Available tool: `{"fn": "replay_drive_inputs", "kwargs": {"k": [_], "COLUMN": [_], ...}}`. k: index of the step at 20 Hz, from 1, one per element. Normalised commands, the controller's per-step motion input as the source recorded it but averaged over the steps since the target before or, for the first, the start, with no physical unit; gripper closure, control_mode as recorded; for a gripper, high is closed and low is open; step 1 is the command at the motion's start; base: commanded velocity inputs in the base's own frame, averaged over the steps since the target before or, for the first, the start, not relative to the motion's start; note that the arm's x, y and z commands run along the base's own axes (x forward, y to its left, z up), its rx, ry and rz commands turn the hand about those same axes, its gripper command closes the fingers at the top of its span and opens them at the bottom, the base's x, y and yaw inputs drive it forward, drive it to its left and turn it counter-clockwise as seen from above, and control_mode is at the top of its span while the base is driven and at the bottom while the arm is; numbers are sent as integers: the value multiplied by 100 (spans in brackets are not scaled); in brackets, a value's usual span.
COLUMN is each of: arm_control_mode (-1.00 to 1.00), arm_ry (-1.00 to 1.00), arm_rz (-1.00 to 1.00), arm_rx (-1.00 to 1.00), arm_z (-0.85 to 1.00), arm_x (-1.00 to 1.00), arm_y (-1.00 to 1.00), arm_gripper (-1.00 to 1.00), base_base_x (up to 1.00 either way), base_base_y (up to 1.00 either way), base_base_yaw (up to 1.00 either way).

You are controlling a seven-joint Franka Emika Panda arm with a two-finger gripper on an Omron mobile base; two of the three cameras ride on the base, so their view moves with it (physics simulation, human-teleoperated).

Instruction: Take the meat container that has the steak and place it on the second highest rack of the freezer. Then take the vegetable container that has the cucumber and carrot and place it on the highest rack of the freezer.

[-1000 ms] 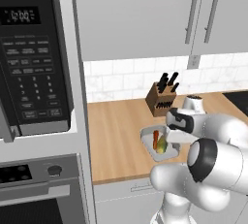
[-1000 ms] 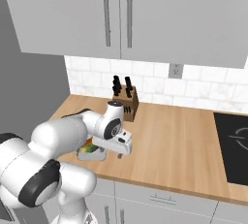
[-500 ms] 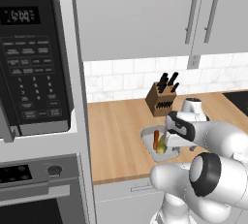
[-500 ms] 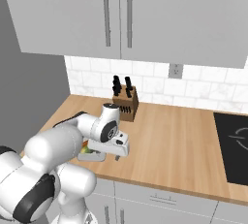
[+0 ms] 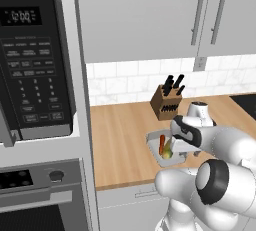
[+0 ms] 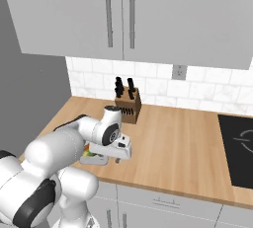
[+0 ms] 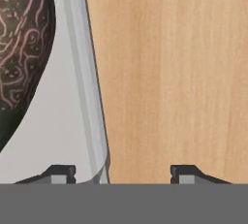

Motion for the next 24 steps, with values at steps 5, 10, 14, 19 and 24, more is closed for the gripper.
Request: {"fn": "replay_drive_inputs", "kwargs": {"k": [5,10,14,19,24], "arm_control_mode": [-100,-100,-100,-100,-100], "arm_ry": [1,2,1,0,0], "arm_rz": [1,0,0,0,0], "arm_rx": [0,0,0,0,2], "arm_z": [0,0,0,33,60], "arm_x": [0,0,-2,-19,-19], "arm_y": [0,0,0,0,0], "arm_gripper": [100,100,100,100,100], "base_base_x": [0,0,0,0,0], "base_base_y": [0,0,0,0,0], "base_base_yaw": [0,0,0,0,0]}}
